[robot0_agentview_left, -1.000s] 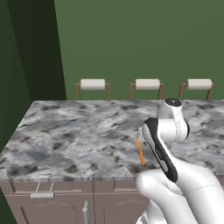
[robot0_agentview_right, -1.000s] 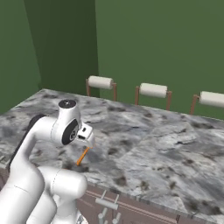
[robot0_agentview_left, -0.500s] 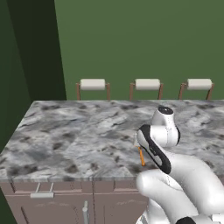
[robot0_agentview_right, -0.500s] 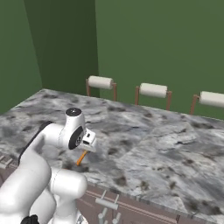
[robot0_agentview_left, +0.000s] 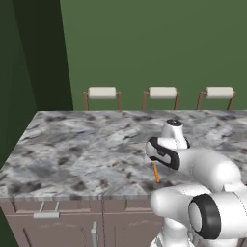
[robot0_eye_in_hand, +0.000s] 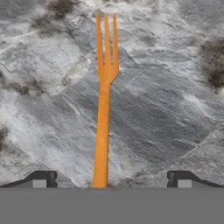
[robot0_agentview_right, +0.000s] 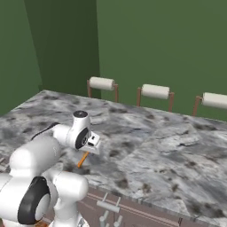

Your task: Organize the utensils by type. Pick up the wooden spoons from the counter and place them in the open cabinet. Then pick up the metallic utensils from the counter and place them in the open drawer.

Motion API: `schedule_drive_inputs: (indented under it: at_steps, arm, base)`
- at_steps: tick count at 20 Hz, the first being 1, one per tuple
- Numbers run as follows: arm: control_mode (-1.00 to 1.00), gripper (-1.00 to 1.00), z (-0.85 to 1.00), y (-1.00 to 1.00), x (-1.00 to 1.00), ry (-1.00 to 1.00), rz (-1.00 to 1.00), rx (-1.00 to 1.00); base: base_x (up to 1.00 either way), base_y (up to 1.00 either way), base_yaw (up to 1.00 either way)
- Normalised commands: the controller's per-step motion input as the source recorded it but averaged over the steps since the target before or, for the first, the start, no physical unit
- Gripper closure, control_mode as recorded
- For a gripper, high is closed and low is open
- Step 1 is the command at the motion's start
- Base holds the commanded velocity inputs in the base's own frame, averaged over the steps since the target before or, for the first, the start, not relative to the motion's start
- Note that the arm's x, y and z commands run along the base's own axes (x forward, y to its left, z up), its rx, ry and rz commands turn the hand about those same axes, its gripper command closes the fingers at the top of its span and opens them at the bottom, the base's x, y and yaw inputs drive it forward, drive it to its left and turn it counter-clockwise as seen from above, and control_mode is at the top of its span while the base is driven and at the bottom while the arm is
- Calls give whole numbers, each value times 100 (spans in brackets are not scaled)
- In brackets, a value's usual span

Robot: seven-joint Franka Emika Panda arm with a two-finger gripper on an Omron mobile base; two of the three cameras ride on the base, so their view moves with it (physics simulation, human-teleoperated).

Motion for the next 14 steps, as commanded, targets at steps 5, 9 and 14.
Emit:
schedule_drive_inputs:
  at_steps: [5, 9, 14]
  arm:
    - [-100, -100, -39, 2, 27, 12, 0, -2]
    - [-100, -100, -34, 0, 17, 0, 0, -3]
    - [-100, -100, -29, 0, 9, 0, 0, -1]
  base:
    - [0, 0, 0]
    - [0, 0, 0]
    - [0, 0, 0]
